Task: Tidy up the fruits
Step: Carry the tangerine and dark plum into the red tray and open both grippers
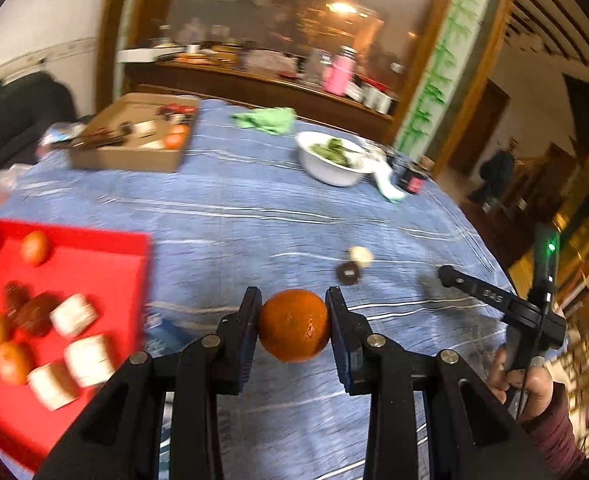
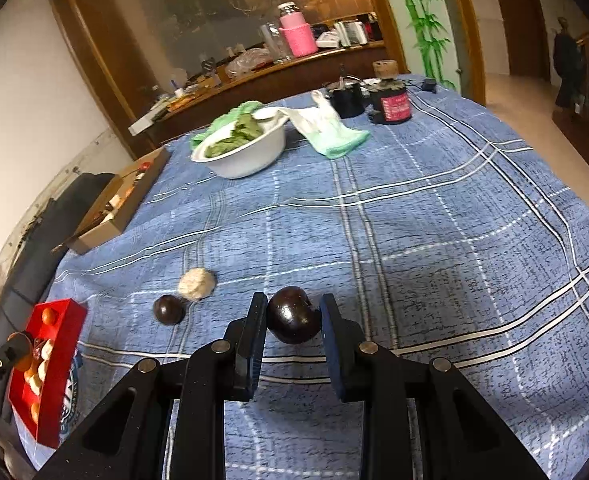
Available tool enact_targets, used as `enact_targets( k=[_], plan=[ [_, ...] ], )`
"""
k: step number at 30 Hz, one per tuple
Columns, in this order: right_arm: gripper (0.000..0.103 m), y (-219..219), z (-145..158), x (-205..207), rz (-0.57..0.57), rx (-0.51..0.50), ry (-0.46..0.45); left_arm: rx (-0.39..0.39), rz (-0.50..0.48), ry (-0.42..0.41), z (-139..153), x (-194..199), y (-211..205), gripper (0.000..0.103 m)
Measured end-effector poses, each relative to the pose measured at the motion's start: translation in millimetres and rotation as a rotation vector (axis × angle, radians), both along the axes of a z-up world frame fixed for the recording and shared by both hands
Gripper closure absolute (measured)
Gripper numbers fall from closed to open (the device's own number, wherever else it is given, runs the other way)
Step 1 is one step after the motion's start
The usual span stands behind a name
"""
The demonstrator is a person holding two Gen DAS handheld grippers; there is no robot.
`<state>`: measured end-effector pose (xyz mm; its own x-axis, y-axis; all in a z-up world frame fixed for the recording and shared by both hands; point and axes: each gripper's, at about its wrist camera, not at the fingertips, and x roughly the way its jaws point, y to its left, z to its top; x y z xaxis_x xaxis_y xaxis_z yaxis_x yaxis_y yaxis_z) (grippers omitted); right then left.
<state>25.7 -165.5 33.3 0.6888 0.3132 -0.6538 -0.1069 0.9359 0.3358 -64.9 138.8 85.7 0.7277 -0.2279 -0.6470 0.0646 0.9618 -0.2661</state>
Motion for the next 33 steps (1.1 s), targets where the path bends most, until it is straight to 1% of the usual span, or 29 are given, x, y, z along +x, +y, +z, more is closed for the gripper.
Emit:
enact_targets(
  k=[4, 7, 11, 16, 20, 26, 29, 33],
  plan=[
    [0.075, 10, 8, -10, 0.011, -0.001, -0.012, 0.042, 0.085, 0.012, -1, -18, 30, 0.071],
    [0.075, 27, 15, -26, 0.053, 0.007, -0.017, 0.067, 0.138, 0.019, -3, -25, 47, 0.071],
    [0.074, 64, 29, -45, 0.150, -0.024, -0.031, 0.096, 0.215, 0.021, -4, -31, 69, 0.071],
    [0.074, 114, 49, -59, 0.260, -0.053, -0.051, 0.165, 0.294, -0.005, 2, -41, 89, 0.071],
    [0.074, 164, 58, -65, 0.363, -0.072, -0.051, 0.182, 0.334, -0.013, 4, -46, 105, 0.071],
    [0.074, 246, 52, -75, 0.515, -0.084, -0.023, 0.195, 0.392, -0.008, 2, -53, 134, 0.071],
    [0.073, 279, 46, -82, 0.572, -0.098, -0.010, 0.206, 0.430, -0.001, -1, -56, 150, 0.071],
    [0.073, 321, 39, -92, 0.632, -0.156, -0.017, 0.205, 0.469, 0.020, -9, -59, 172, 0.071]
  ],
)
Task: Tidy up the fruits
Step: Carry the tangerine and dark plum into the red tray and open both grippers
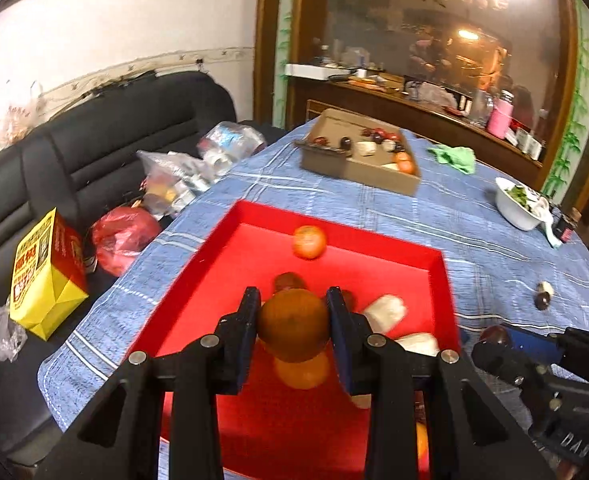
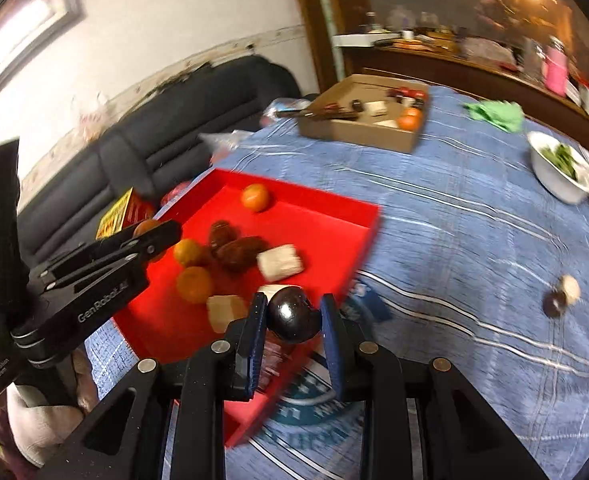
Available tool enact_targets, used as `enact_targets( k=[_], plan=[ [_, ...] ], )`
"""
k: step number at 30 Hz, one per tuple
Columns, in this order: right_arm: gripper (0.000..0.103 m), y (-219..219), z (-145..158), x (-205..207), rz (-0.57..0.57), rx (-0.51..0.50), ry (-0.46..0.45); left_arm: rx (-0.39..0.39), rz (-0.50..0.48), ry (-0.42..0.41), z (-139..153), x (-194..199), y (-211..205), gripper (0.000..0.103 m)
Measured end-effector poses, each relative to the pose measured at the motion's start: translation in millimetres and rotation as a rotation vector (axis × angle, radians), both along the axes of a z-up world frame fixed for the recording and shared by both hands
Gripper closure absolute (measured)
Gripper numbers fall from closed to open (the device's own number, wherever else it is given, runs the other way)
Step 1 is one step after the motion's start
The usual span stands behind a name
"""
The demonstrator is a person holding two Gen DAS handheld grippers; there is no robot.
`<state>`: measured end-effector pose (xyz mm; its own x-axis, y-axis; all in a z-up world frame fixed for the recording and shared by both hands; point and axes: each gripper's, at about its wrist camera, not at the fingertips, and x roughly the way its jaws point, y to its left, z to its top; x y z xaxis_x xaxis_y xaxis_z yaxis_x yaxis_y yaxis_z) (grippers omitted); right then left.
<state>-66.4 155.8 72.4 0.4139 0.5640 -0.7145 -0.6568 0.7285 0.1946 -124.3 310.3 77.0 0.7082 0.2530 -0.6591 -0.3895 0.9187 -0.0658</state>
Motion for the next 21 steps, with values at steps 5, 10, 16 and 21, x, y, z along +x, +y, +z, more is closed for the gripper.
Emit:
enact_targets(
  k=[5, 10, 16, 21],
  plan=[
    [0.073, 35, -7, 3, 0.028, -0.043, -0.001, -0.021, 0.026, 0.013, -11, -3, 18, 0.071],
    [0.073, 58, -11, 11, 0.038, -0.047, 0.016, -0.028, 0.052, -0.001, -11, -8, 30, 0.070],
    [0.073, 79, -16, 23, 0.040, -0.062, 0.013, -0.007, 0.073, -0.026, -6, -14, 35, 0.042],
    [0.068, 86, -19, 30, 0.041, -0.045, 0.055, 0.010, 0.084, -0.037, -1, -17, 37, 0.030]
  ],
)
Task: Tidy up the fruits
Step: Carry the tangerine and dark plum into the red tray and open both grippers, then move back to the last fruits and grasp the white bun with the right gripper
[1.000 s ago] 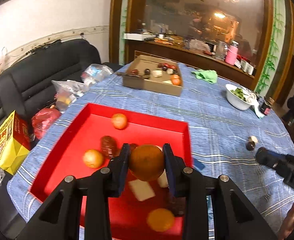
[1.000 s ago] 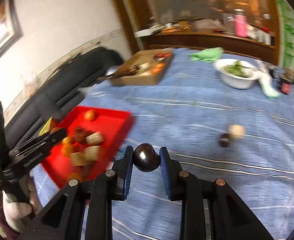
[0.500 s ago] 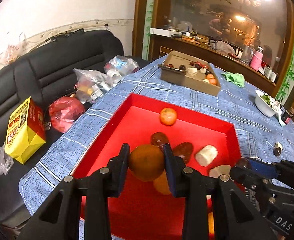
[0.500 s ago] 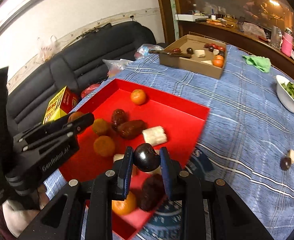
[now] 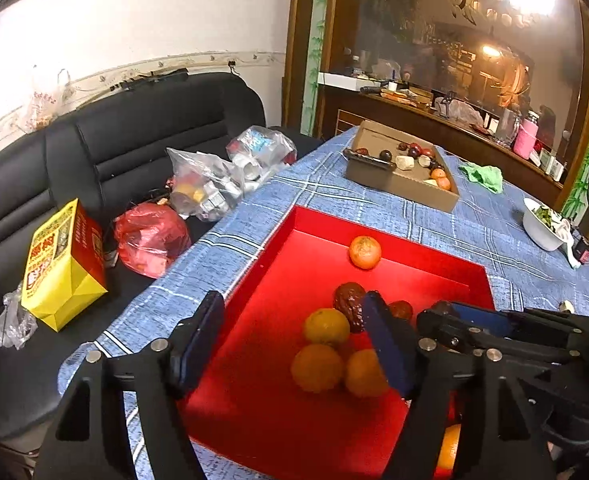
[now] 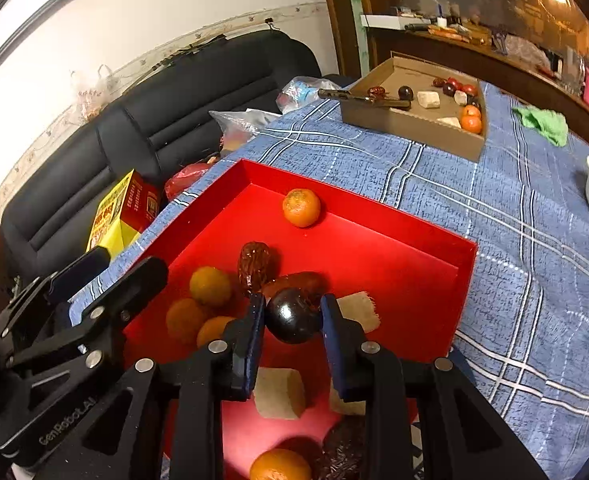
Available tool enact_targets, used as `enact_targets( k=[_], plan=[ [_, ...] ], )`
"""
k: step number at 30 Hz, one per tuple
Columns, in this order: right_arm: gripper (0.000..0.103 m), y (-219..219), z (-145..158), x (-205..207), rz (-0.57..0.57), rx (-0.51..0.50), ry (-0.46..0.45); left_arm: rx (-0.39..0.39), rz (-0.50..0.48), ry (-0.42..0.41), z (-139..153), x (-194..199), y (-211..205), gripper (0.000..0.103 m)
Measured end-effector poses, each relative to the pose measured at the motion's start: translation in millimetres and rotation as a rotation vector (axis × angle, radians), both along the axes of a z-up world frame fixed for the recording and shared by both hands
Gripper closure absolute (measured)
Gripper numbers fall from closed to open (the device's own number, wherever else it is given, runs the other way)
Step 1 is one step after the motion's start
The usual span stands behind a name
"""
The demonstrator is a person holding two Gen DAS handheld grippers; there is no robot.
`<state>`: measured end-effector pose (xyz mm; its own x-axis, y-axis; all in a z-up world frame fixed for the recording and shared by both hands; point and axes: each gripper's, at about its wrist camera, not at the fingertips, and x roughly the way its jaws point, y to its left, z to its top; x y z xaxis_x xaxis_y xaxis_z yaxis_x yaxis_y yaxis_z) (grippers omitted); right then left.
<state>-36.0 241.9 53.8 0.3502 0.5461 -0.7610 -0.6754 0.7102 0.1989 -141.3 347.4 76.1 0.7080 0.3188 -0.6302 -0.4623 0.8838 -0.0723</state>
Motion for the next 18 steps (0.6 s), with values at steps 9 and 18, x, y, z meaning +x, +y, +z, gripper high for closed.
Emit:
enact_targets(
  k=[9, 18],
  plan=[
    [0.046, -24, 14, -3, -0.058, 0.048, -0.020, 0.039, 0.015, 0.009, 5, 0, -6, 0.024],
    [0.044, -82, 17, -20, -0.183, 0.044, -0.082, -0.033, -0.075, -0.068, 28, -4, -22, 0.024]
  ],
)
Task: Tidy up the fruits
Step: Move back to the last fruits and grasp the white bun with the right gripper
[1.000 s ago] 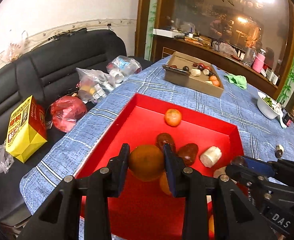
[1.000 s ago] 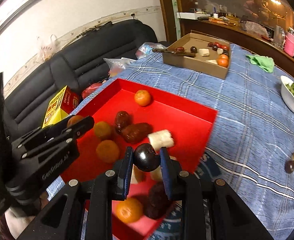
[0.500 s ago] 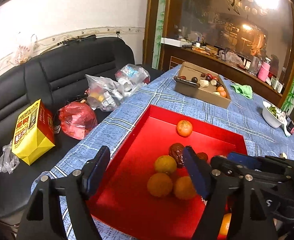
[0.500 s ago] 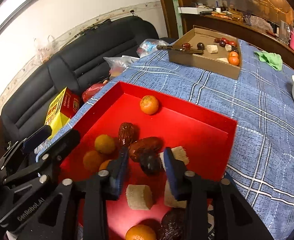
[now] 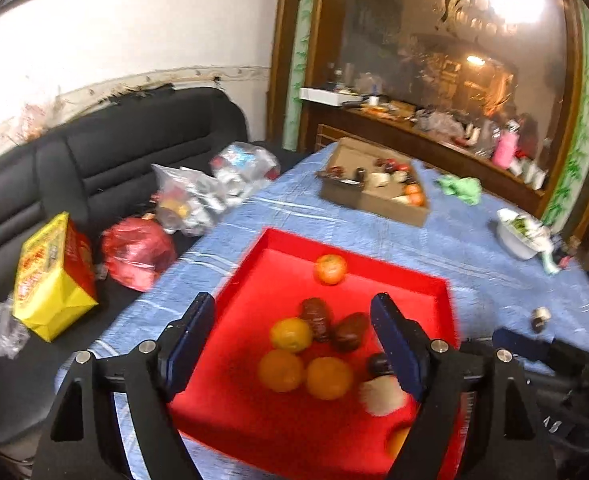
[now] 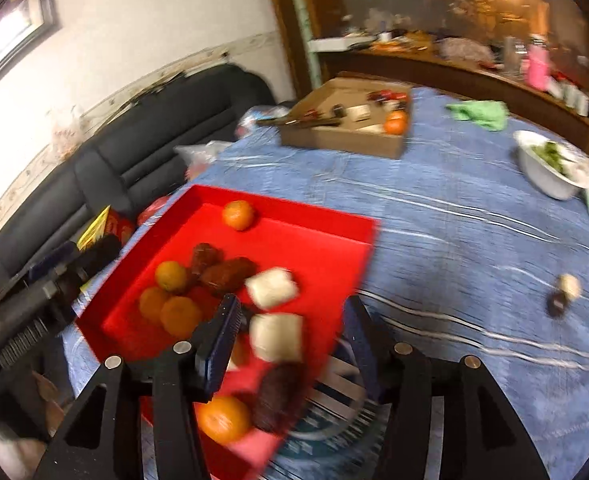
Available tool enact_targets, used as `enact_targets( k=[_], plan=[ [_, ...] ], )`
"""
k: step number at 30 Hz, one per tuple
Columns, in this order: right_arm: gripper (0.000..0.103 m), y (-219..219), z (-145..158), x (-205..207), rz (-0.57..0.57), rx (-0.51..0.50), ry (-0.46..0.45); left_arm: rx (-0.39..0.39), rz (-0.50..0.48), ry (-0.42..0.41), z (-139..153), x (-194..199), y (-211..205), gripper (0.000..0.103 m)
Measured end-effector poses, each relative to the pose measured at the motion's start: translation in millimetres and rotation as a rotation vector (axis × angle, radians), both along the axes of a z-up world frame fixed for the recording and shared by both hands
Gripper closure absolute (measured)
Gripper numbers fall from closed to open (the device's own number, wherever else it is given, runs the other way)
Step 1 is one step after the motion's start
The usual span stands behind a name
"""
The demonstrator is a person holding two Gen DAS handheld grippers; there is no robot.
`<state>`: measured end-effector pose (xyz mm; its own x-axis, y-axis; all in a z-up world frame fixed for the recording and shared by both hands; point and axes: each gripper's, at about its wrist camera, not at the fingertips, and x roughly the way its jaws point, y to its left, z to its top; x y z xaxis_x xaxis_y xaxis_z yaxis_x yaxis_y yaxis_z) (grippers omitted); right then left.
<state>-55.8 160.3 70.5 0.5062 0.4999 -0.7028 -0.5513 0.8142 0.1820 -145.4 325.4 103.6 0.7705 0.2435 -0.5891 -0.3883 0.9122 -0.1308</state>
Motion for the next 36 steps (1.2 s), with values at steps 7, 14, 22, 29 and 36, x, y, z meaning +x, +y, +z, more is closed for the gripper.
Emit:
enact_targets(
  k=[7, 14, 22, 29, 36],
  plan=[
    [0.042, -80, -4, 4, -0.141, 0.039, 0.036, 0.029, -0.154, -0.014, 14, 7, -61, 0.020],
    [0.042, -144, -4, 2, -0.218, 0.065, 0.035, -0.030, -0.358, 0.042, 11, 25, -118, 0.020],
    [0.037, -252, -16, 39, -0.395, 0.051, 0.071, -0.096, -0.440, 0.122, -3, 40, -151, 0.020],
    [0.046, -274, -25, 88, -0.411, 0.093, 0.109, -0.079, -0.486, 0.162, -12, 60, -181, 0.020],
    [0.051, -244, -37, 137, -0.364, 0.137, 0.156, -0.018, -0.558, 0.147, -15, 70, -213, 0.020]
  ],
)
